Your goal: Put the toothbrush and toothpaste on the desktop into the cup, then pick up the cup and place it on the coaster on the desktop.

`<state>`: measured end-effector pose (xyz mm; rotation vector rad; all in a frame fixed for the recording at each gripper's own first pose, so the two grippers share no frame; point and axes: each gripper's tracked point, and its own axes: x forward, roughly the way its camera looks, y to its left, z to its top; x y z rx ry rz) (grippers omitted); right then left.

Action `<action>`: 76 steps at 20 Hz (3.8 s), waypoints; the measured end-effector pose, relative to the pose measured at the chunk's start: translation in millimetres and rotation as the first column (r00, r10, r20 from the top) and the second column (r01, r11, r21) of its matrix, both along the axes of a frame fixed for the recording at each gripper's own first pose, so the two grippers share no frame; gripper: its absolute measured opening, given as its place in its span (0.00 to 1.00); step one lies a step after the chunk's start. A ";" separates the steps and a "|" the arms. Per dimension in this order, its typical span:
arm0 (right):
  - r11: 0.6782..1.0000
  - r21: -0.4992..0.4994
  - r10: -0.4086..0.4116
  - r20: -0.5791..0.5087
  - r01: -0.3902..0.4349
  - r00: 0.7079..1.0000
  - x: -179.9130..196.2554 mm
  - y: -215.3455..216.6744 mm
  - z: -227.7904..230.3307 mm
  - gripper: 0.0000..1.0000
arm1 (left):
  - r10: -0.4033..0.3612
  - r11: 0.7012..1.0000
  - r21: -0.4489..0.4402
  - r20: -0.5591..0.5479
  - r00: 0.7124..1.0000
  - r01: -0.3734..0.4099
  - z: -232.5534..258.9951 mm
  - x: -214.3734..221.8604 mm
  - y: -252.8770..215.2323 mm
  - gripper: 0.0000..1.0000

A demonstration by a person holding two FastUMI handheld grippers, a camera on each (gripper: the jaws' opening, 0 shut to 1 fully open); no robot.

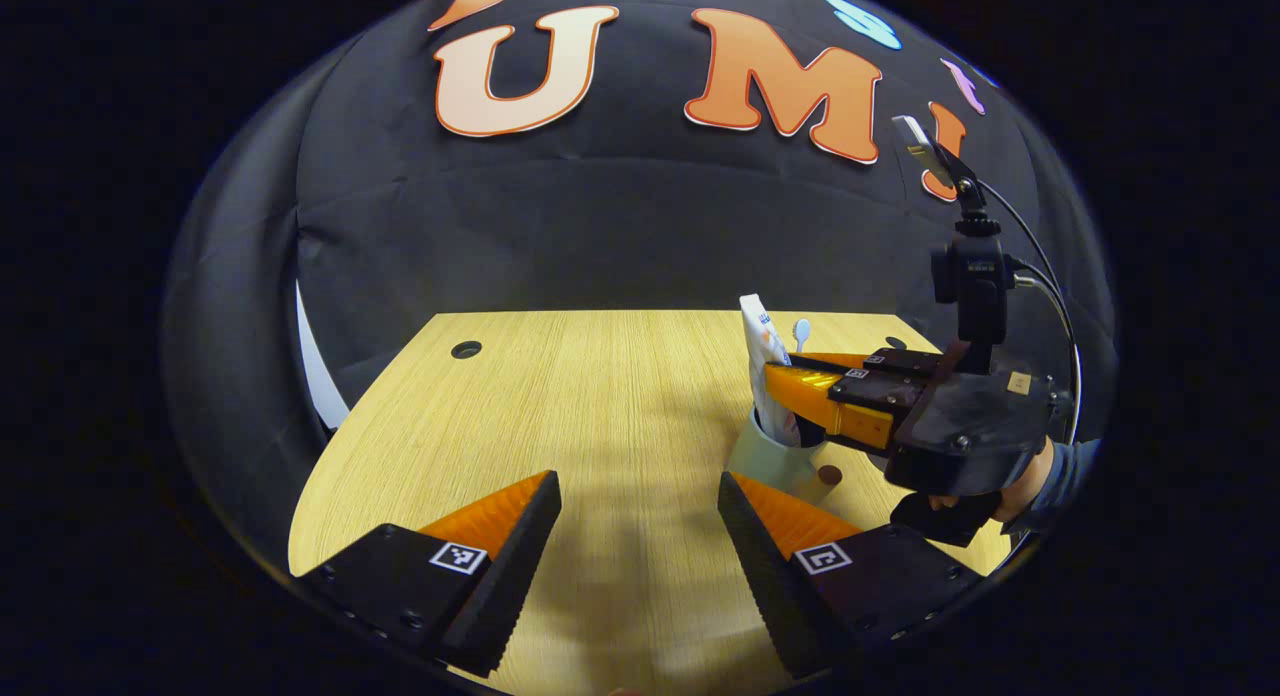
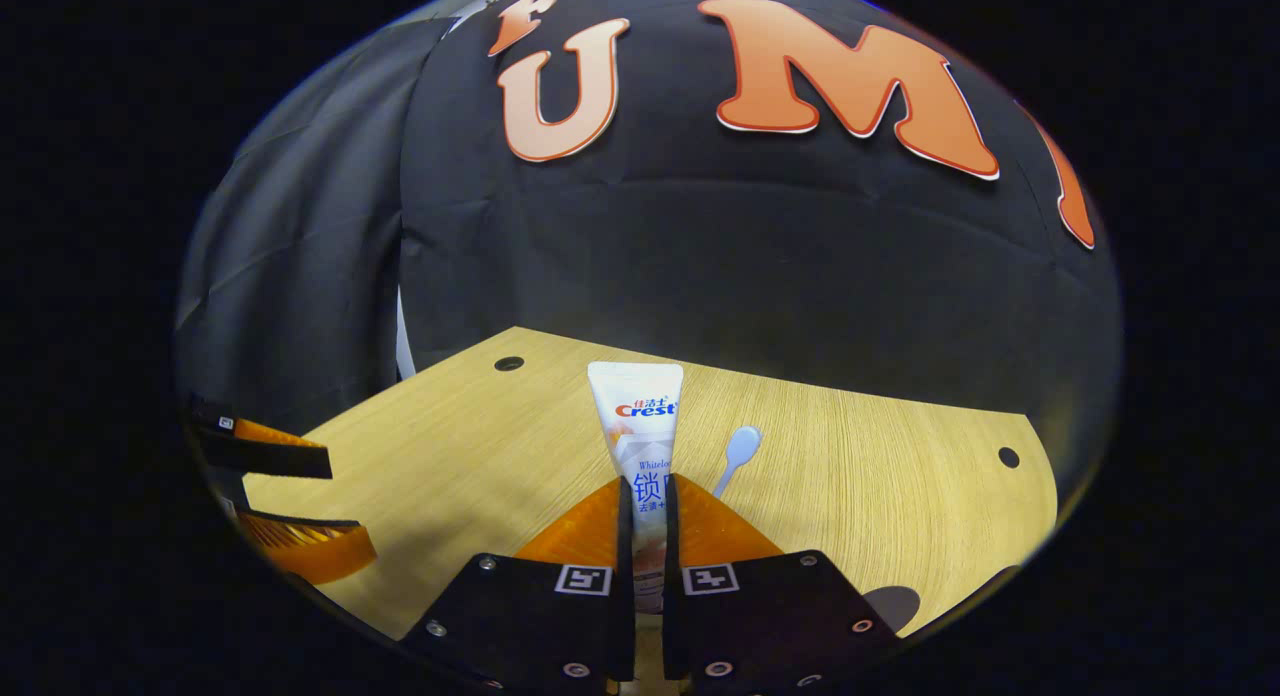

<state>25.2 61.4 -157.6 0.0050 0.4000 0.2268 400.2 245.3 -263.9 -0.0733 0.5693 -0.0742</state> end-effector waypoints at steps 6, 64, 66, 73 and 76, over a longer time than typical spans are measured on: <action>1.000 -0.022 0.016 0.017 -0.016 1.000 -6.3 -0.3 -4.6 0.13 | 0.000 1.000 0.011 -0.011 1.000 0.001 -6.3 -1.5 -3.6 0.96; 0.942 0.032 -0.333 -0.046 0.335 0.942 -203.8 -213.0 53.4 0.68 | -0.028 0.999 0.021 -0.524 0.851 0.046 -93.2 41.0 -146.5 0.24; 0.941 0.030 -0.337 -0.045 0.338 0.940 -204.7 -213.7 53.4 0.68 | -0.021 0.999 0.021 -0.526 0.850 0.038 -93.4 41.0 -147.4 0.22; 0.935 0.029 -0.351 -0.042 0.352 0.935 -211.6 -219.9 52.9 0.68 | -0.035 0.999 0.006 -0.490 0.871 0.044 -82.7 34.0 -139.3 0.17; 0.935 0.030 -0.351 -0.056 0.353 0.935 -217.0 -221.6 49.5 0.73 | -0.034 0.999 -0.007 -0.484 0.875 0.035 -82.6 36.5 -145.2 0.18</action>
